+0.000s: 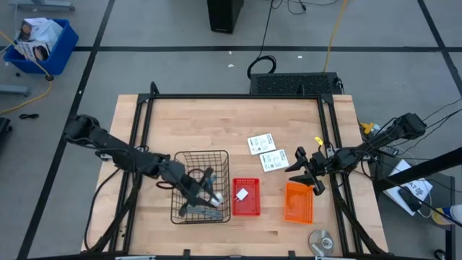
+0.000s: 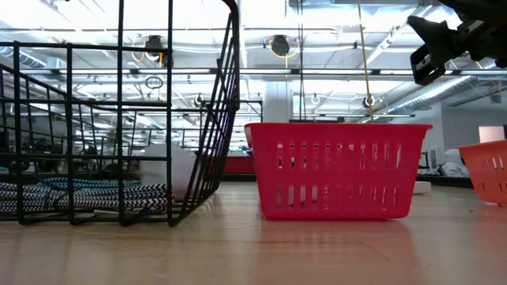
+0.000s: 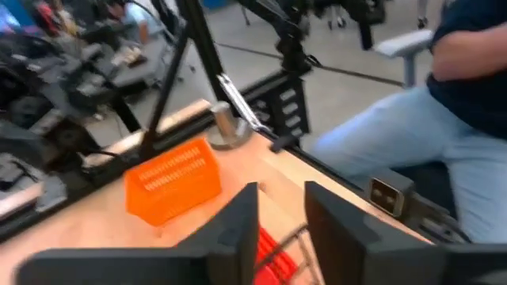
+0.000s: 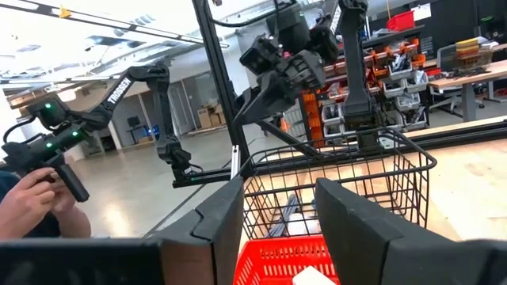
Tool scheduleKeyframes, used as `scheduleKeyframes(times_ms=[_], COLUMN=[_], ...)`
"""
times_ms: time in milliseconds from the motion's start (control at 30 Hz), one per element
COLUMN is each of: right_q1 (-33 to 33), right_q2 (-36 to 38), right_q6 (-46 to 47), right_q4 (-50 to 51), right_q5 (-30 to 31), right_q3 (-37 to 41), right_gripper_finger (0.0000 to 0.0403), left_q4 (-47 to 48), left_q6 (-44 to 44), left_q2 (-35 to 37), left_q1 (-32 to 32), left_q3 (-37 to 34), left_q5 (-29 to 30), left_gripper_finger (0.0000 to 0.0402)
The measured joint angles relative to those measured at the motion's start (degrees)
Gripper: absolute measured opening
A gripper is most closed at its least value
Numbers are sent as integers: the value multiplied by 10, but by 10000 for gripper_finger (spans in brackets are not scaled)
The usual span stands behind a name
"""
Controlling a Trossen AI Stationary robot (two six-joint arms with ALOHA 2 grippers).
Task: Pick and place items into bin
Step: Put the white charger adapter into the red basket
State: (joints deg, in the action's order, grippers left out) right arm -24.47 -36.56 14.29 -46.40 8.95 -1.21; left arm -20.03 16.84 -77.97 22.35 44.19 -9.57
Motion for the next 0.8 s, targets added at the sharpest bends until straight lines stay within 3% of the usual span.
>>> scheduleKeyframes(times_ms=[167, 333, 500, 800], right_q1=[0, 0, 0, 0], right_q2=[0, 0, 0, 0], right_q6=[0, 0, 0, 0], right_q4=[-1, 0, 0, -1], right_q5=[0, 0, 0, 0], right_q3=[0, 0, 0, 0], right_gripper_finger=[153, 153, 153, 153], left_q4=[32, 118, 194, 271], left_q6=[2, 1, -30, -73], left_q2=[6, 30, 30, 30], left_q1=[20, 15, -8, -42], left_q3=[6, 7, 6, 6], left_q5=[34, 63, 68, 20], left_gripper_finger=[55, 56, 102, 248])
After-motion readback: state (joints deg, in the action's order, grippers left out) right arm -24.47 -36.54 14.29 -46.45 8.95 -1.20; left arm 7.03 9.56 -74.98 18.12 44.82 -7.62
